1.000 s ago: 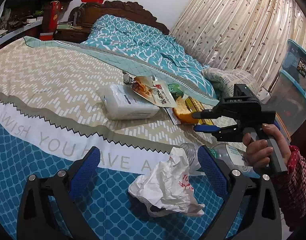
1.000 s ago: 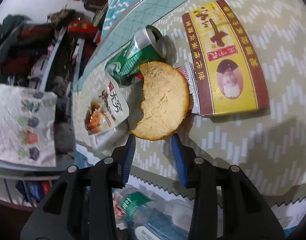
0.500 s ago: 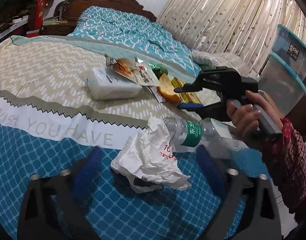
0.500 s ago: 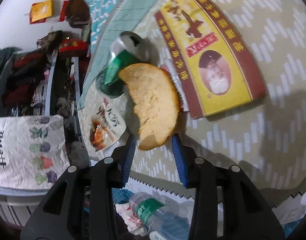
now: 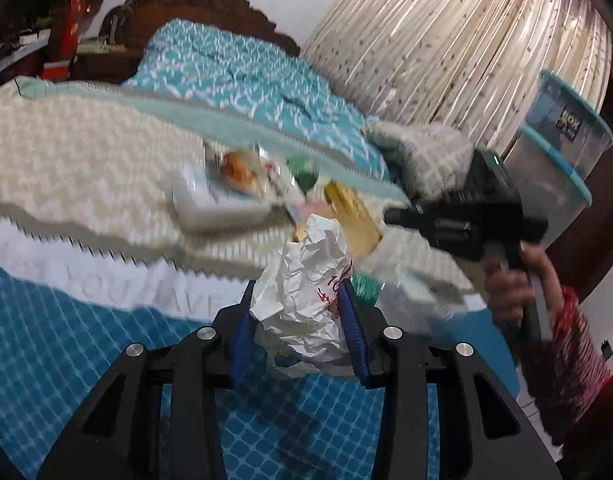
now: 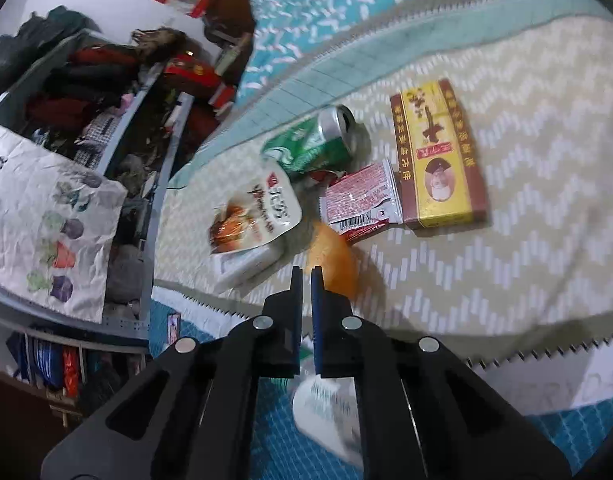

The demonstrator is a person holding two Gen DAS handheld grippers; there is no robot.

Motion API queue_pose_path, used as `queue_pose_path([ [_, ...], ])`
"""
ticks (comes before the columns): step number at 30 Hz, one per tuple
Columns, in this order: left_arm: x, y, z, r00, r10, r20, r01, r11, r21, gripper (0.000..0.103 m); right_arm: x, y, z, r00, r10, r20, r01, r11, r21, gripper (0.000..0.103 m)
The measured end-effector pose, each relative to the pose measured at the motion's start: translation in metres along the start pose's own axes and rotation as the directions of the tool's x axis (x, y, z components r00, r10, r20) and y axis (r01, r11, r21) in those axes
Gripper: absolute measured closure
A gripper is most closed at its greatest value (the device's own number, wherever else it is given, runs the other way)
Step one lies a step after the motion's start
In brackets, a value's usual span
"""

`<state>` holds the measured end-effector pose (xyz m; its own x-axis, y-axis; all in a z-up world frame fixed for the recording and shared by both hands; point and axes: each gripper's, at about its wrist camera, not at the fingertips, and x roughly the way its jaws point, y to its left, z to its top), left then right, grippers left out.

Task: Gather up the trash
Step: 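Grasp the white bag with the left tool while the right tool grasps the bread slice, then lift the bag and bread and carry both toward the beige bin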

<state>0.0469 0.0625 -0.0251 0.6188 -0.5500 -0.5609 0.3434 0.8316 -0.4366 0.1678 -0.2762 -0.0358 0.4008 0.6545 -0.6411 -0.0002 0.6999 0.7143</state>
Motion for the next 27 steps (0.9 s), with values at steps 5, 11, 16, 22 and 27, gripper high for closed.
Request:
queue_pose_path([
  [5, -0.004, -0.013, 0.013, 1.000, -0.013, 0.012, 0.012, 1.000, 0.023, 0.065, -0.023, -0.005, -0.007, 0.990, -0.120, 0.067, 0.125, 0.989, -0.077, 0.096],
  [11, 0.010, -0.024, 0.013, 1.000, -0.010, -0.018, 0.010, 1.000, 0.026, 0.065, -0.017, -0.043, 0.009, 0.993, -0.113, -0.029, 0.113, 0.994, 0.001, 0.081],
  [16, 0.019, -0.030, 0.014, 0.999, 0.001, -0.035, 0.000, 0.999, 0.048, 0.065, 0.004, -0.044, 0.025, 0.988, -0.128, -0.087, 0.126, 0.992, -0.031, 0.036],
  [22, 0.026, -0.029, 0.021, 0.999, 0.014, -0.034, -0.012, 0.999, 0.053, 0.065, 0.051, -0.047, 0.040, 0.964, -0.133, -0.231, 0.131, 0.991, -0.022, 0.054],
  [27, 0.028, -0.028, 0.026, 0.999, 0.035, -0.036, -0.033, 0.998, 0.057, 0.065, 0.075, -0.030, 0.039, 0.945, -0.162, -0.286, 0.133, 0.984, -0.117, 0.094],
])
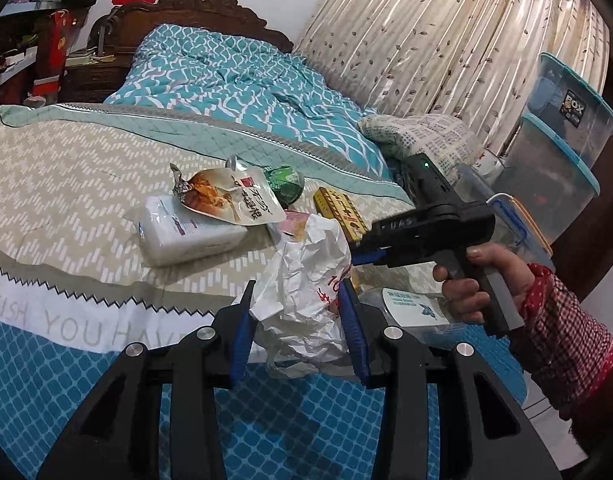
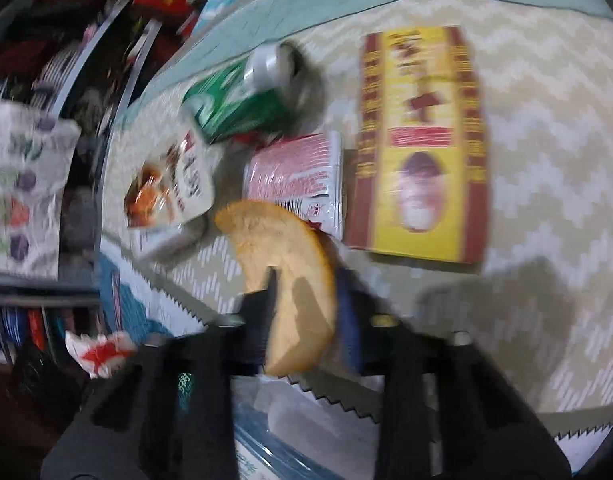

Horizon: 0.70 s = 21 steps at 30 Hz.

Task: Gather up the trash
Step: 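Lift the bag and bread and carry both toward the beige bin, then open both tools over the beige bin to drop the bag and bread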

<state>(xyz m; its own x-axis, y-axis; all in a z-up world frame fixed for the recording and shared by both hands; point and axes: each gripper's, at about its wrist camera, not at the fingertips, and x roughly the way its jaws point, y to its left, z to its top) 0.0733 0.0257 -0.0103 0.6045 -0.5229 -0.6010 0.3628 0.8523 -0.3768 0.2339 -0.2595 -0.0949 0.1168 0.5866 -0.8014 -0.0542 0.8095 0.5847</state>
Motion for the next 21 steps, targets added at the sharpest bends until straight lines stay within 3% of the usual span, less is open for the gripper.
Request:
queue_pose_path([
  [3, 0.003, -0.004, 0.007, 1.000, 0.011, 0.000, -0.011, 1.000, 0.007, 0.065, -0.007, 0.014, -0.009, 1.000, -0.016, 0.024, 0.017, 0.997, -0.069, 0.095],
  [6, 0.006, -0.016, 0.014, 1.000, 0.007, -0.002, -0.007, 1.000, 0.027, 0.065, -0.032, 0.018, -0.022, 0.995, 0.028, 0.094, -0.020, 0.996, -0.087, 0.095],
  [12, 0.032, -0.070, 0.032, 0.997, -0.059, -0.046, 0.064, 0.990, 0.124, 0.065, -0.097, -0.018, -0.053, 0.965, 0.071, 0.251, -0.062, 0.997, -0.045, 0.095],
  [16, 0.064, -0.122, 0.042, 0.986, -0.131, -0.100, 0.148, 0.970, 0.194, 0.065, -0.154, -0.080, -0.089, 0.920, 0.050, 0.388, -0.076, 0.996, 0.052, 0.095],
  [21, 0.125, -0.205, 0.044, 0.948, -0.213, -0.235, 0.273, 0.927, 0.257, 0.065, -0.215, -0.154, -0.142, 0.856, -0.012, 0.517, -0.087, 0.982, 0.167, 0.095],
])
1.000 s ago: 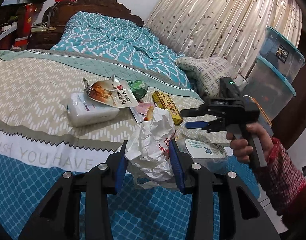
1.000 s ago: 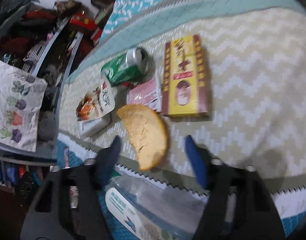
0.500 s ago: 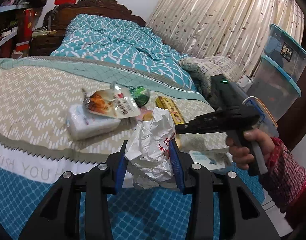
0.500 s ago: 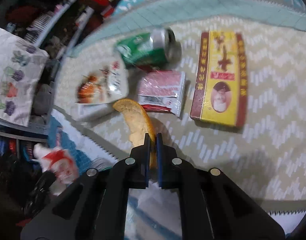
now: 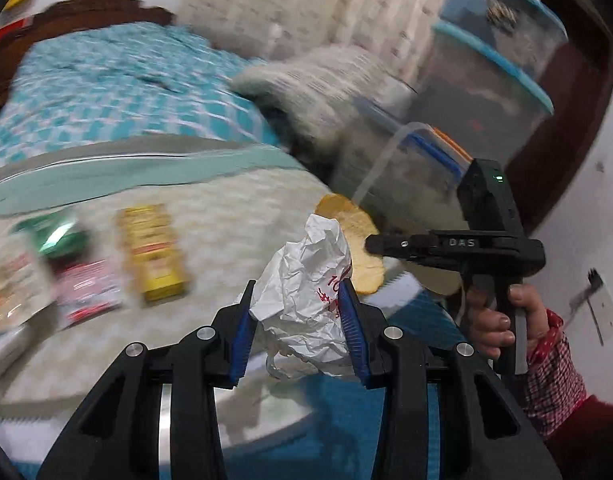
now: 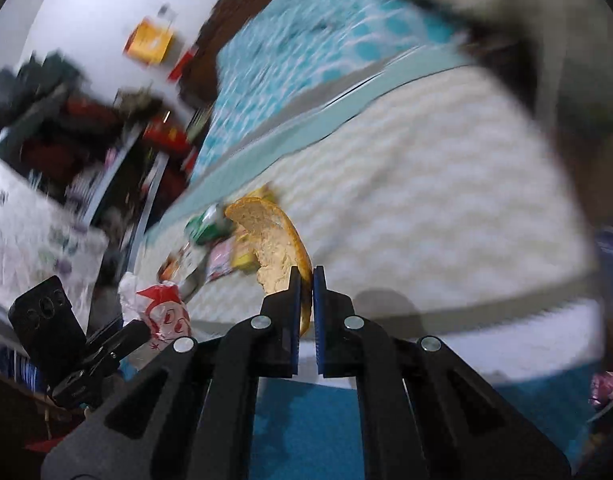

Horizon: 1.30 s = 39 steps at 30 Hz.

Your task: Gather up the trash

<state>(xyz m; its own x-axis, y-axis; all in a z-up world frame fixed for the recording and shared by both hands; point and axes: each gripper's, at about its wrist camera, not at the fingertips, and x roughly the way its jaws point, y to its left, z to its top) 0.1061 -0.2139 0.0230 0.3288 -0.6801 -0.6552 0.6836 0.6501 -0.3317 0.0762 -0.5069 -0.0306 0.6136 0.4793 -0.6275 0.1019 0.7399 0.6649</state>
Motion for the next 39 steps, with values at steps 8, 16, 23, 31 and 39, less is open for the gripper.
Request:
queue_pose_path([
  [8, 0.132, -0.129, 0.046, 0.977, -0.147, -0.156, 0.168, 0.976, 0.136, 0.065, -0.132, -0.133, -0.020, 0.944, -0.226, 0.242, 0.171, 0.959, 0.227, 0.095],
  [16, 0.225, -0.212, 0.061, 0.977, -0.100, -0.187, 0.140, 0.967, 0.213, 0.019, -0.159, -0.206, -0.040, 0.896, -0.340, 0.285, 0.220, 0.898, 0.380, 0.049],
  [23, 0.191, -0.196, 0.070, 0.984, -0.114, -0.138, 0.137, 0.975, 0.173, 0.021, -0.172, -0.192, -0.038, 0.870, -0.299, 0.392, 0.157, 0.922, 0.355, 0.037],
  [31, 0.085, -0.122, 0.017, 0.991, -0.106, -0.083, 0.117, 0.983, 0.142, 0.021, -0.094, -0.096, -0.020, 0.959, -0.108, 0.264, 0.079, 0.990, 0.116, 0.042],
  [39, -0.036, 0.008, -0.044, 1.000, 0.021, 0.002, -0.021, 0.998, -0.063, 0.021, 0.016, 0.001, -0.023, 0.999, 0.002, 0.033, 0.001, 0.996, -0.086, 0.058],
])
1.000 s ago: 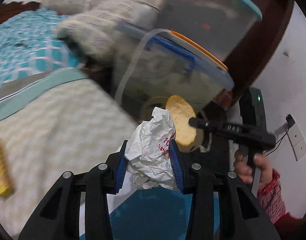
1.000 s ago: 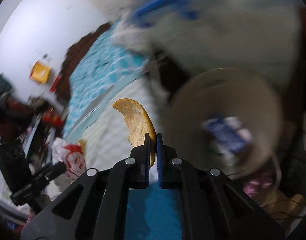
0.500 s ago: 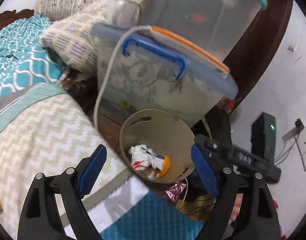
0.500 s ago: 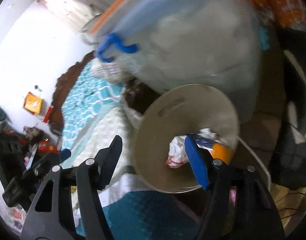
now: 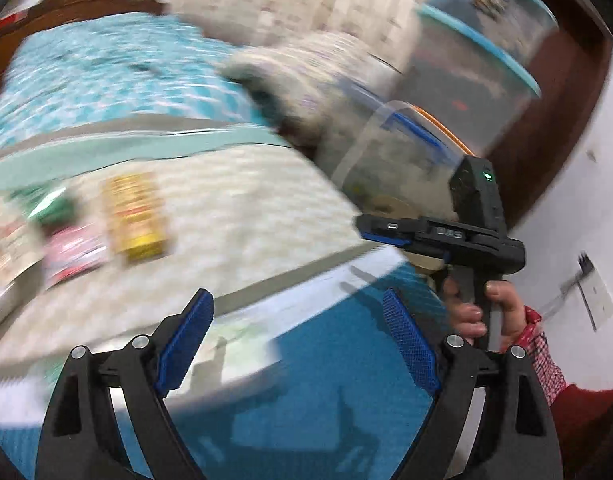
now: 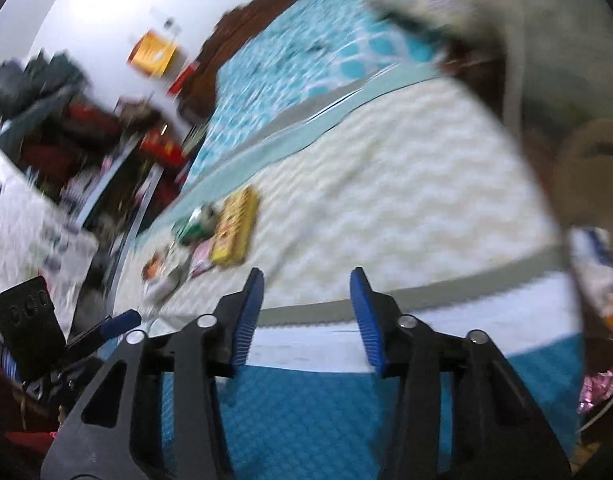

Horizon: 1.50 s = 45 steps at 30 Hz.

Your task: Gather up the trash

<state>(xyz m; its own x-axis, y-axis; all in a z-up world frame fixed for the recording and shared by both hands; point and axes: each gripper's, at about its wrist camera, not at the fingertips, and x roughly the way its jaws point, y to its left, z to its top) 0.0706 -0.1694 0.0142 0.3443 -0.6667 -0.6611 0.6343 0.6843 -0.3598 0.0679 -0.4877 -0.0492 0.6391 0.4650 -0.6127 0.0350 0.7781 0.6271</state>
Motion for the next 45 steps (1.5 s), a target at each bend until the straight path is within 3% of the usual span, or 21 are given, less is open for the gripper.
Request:
queue_pose_path([
  [4, -0.049, 0.069, -0.022, 0.991, 0.127, 0.049, -0.120, 0.984, -0.135, 0.023, 0.045, 0.057, 0.010, 0.996, 0.024, -0.088, -0.033, 0.994, -0.100, 0.059],
  [6, -0.072, 0.109, -0.030, 0.980, 0.191, 0.062, -0.172, 0.957, -0.233, 0.023, 0.071, 0.092, 0.012, 0.990, 0.014, -0.141, -0.039, 0.984, -0.175, 0.059],
  [9, -0.098, 0.161, -0.029, 0.972, 0.217, 0.086, -0.173, 0.917, -0.359, 0.023, 0.097, 0.128, 0.015, 0.981, -0.014, -0.193, -0.037, 0.966, -0.257, 0.057],
  [13, -0.112, 0.214, -0.012, 0.960, 0.260, 0.108, -0.191, 0.884, -0.426, 0.025, 0.147, 0.175, 0.025, 0.959, -0.083, -0.272, -0.024, 0.930, -0.367, 0.057],
  [17, -0.108, 0.246, 0.009, 0.950, 0.294, 0.108, -0.225, 0.880, -0.419, 0.025, 0.189, 0.199, 0.035, 0.938, -0.153, -0.310, -0.003, 0.894, -0.449, 0.057],
  [21, -0.079, 0.271, 0.033, 0.970, 0.238, 0.044, -0.203, 0.899, -0.387, 0.015, 0.226, 0.207, 0.040, 0.918, -0.219, -0.332, 0.028, 0.868, -0.496, 0.057],
  [24, -0.050, 0.278, 0.046, 0.981, 0.194, -0.022, -0.191, 0.928, -0.318, 0.012, 0.248, 0.213, 0.039, 0.901, -0.288, -0.324, 0.060, 0.824, -0.564, 0.056],
  [28, -0.018, 0.271, 0.054, 0.975, 0.198, -0.103, -0.215, 0.958, -0.191, 0.011, 0.266, 0.216, 0.036, 0.885, -0.339, -0.320, 0.067, 0.773, -0.631, 0.039],
  [31, -0.004, 0.256, 0.051, 0.966, 0.229, -0.123, -0.242, 0.965, -0.102, 0.013, 0.279, 0.215, 0.033, 0.875, -0.367, -0.315, 0.071, 0.742, -0.667, 0.033],
  [33, 0.003, 0.247, 0.047, 0.956, 0.264, -0.126, -0.272, 0.961, -0.049, 0.028, 0.285, 0.213, 0.030, 0.870, -0.364, -0.334, 0.055, 0.743, -0.667, 0.034],
  [34, 0.007, 0.242, 0.044, 0.944, 0.298, -0.141, -0.304, 0.953, -0.020, 0.042, 0.285, 0.214, 0.027, 0.873, -0.369, -0.318, 0.059, 0.729, -0.681, 0.037],
  [36, 0.010, 0.236, 0.039, 0.926, 0.353, -0.135, -0.354, 0.935, 0.013, 0.058, 0.288, 0.215, 0.020, 0.866, -0.372, -0.335, 0.038, 0.717, -0.697, 0.057],
  [37, 0.007, 0.233, 0.038, 0.920, 0.371, -0.126, -0.371, 0.928, 0.026, 0.065, 0.284, 0.215, 0.019, 0.873, -0.365, -0.325, 0.043, 0.720, -0.693, 0.068],
  [39, -0.001, 0.230, 0.038, 0.921, 0.374, -0.109, -0.374, 0.927, 0.019, 0.081, 0.278, 0.213, 0.016, 0.876, -0.370, -0.311, 0.055, 0.715, -0.697, 0.083],
  [40, -0.006, 0.229, 0.038, 0.925, 0.366, -0.102, -0.367, 0.930, 0.009, 0.095, 0.272, 0.211, 0.015, 0.876, -0.373, -0.305, 0.064, 0.717, -0.694, 0.091],
  [45, -0.033, 0.215, 0.030, 0.950, 0.308, -0.058, -0.310, 0.950, -0.037, 0.098, 0.232, 0.200, 0.006, 0.900, -0.301, -0.317, 0.033, 0.770, -0.637, 0.093],
])
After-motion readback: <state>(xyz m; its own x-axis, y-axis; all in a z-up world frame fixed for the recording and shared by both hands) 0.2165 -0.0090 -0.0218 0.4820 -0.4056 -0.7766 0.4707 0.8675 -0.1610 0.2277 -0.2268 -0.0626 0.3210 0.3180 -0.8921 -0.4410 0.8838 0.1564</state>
